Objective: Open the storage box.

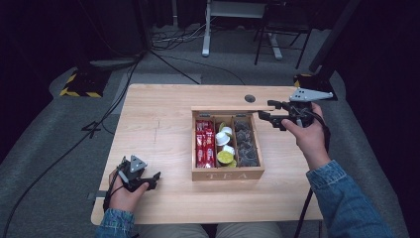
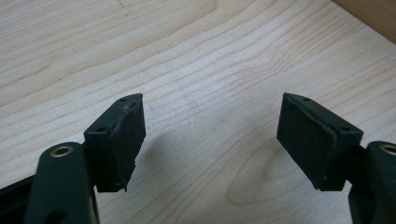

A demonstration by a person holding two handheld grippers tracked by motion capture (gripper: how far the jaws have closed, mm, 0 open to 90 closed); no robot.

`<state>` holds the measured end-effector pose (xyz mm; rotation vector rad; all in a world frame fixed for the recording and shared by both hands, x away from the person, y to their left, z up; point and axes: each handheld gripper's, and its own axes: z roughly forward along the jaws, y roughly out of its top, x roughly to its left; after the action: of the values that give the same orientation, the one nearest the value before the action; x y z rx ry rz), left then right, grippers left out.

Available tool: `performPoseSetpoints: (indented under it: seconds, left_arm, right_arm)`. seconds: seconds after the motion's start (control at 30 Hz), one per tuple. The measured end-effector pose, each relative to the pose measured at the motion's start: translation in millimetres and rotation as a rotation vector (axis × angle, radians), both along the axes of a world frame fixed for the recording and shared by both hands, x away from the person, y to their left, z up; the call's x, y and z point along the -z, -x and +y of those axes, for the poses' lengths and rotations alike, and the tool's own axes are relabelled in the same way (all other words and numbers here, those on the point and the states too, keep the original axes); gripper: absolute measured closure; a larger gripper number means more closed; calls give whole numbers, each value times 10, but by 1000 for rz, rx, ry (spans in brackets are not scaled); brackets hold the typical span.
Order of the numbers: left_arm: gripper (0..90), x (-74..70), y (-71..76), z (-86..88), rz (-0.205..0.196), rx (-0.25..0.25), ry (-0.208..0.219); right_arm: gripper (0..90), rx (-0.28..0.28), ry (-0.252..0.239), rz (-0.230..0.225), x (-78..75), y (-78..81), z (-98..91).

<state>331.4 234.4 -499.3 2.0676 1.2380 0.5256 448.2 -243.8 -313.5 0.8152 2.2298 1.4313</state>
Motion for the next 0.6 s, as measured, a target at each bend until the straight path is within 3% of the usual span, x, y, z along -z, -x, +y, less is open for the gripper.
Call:
performPoseSetpoints:
  seconds: [0.43, 0.6]
  left_arm:
    - [239, 44, -58, 5, 12, -5, 7]
    - [239, 43, -84, 3, 14, -5, 6]
  right_arm:
    - [427, 37, -69, -18, -87, -291, 74]
    - [439, 50, -57, -3, -52, -413, 132]
